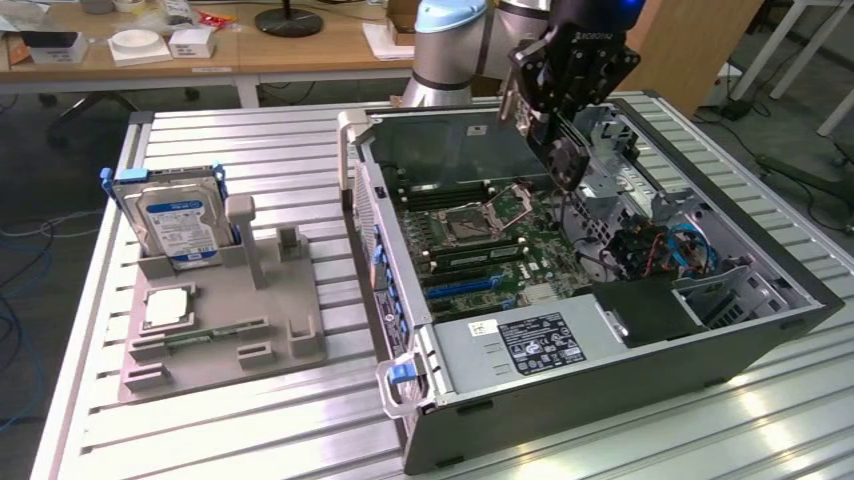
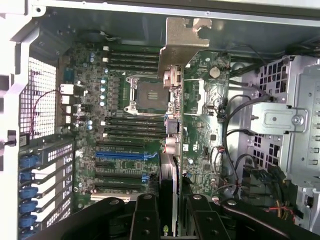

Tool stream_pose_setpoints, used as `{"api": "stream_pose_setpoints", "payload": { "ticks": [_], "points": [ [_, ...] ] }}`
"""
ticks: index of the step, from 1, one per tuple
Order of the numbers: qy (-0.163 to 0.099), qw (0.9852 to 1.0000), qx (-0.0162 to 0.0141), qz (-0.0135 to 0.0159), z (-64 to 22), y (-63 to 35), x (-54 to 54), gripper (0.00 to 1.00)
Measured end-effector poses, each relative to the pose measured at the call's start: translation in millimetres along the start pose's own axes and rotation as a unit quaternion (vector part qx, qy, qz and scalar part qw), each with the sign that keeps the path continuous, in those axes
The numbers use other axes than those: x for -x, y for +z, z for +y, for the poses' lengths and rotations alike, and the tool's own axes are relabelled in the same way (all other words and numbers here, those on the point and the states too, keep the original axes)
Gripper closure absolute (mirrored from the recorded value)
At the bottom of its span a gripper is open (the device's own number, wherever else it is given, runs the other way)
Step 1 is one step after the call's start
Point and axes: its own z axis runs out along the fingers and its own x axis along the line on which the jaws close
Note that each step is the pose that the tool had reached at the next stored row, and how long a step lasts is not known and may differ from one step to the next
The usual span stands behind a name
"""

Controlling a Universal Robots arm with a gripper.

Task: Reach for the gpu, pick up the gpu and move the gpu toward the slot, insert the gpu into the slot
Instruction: 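Insert the gpu into the slot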

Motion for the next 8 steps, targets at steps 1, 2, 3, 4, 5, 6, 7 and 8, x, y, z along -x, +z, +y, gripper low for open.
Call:
{"api": "stream_pose_setpoints", "payload": {
  "ticks": [1, 2, 3, 4, 5, 6, 7, 8],
  "points": [
    [-0.005, 1.0000, 0.0001, 0.0001, 0.0, 0.0, 0.0, 0.73],
    [-0.009, 1.0000, 0.0002, 0.0001, 0.0, 0.0, 0.0, 0.73],
    [-0.014, 0.9999, 0.0002, 0.0001, 0.0, 0.0, 0.0, 0.73],
    [-0.020, 0.9998, 0.0003, 0.0002, 0.0, 0.0, 0.0, 0.73],
    [-0.025, 0.9997, 0.0004, 0.0003, 0.0, 0.0, 0.0, 0.73],
    [-0.031, 0.9995, 0.0005, 0.0003, 0.0, 0.0, 0.0, 0.73],
    [-0.037, 0.9993, 0.0005, 0.0004, 0.0, 0.0, 0.0, 0.73],
    [-0.043, 0.9991, 0.0006, 0.0004, 0.0, 0.0, 0.0, 0.73]
  ]
}}
